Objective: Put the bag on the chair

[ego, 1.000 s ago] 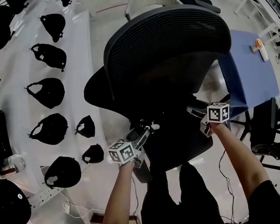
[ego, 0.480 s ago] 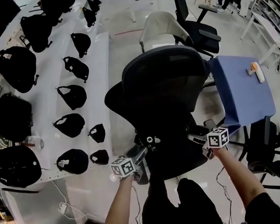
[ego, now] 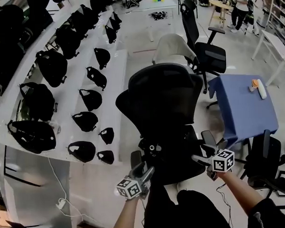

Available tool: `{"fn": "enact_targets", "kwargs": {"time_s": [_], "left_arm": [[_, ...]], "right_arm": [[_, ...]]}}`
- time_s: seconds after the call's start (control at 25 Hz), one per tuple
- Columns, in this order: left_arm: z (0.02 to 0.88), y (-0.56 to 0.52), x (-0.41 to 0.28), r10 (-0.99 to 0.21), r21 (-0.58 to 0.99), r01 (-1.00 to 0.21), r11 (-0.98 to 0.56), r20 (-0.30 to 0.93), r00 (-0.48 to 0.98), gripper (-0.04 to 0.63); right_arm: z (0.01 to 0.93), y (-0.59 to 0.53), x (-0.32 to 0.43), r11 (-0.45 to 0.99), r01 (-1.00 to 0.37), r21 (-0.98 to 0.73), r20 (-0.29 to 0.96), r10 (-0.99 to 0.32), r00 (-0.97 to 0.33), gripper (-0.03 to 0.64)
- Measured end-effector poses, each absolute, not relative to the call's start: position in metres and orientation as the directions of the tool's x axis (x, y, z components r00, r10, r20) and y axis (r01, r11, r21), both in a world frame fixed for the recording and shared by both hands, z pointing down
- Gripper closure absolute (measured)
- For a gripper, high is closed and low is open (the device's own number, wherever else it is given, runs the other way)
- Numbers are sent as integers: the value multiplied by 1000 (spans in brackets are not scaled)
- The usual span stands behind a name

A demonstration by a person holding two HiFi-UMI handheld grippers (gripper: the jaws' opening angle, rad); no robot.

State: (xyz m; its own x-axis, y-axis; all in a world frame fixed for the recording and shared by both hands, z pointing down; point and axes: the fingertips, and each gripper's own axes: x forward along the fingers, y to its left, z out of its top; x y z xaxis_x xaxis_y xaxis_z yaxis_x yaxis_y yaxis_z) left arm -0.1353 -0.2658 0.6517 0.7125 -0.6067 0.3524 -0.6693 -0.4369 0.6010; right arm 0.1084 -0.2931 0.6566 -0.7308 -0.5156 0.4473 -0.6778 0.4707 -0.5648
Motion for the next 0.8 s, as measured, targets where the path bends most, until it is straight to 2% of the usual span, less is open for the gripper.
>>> {"fn": "enact_targets", "kwargs": {"time_s": [0.16, 0.28, 0.56, 0.8], "left_arm": [[603, -212, -115, -686, 574, -691, -441, 281, 671, 337], [576, -178, -97, -729, 556, -705, -441, 236, 643, 337], [544, -100, -49, -673, 532, -659, -532, 207, 710, 341], [539, -69, -47, -679, 495, -687, -533, 234, 696, 419]], "right_arm": [[628, -244, 120, 548, -656, -518, 419, -507, -754, 243], [617, -219, 134, 547, -655, -521, 400, -521, -754, 244], [616, -181, 130, 500, -650, -572, 382, -539, -751, 245], [590, -148, 111, 496, -650, -575, 354, -566, -745, 245]]}}
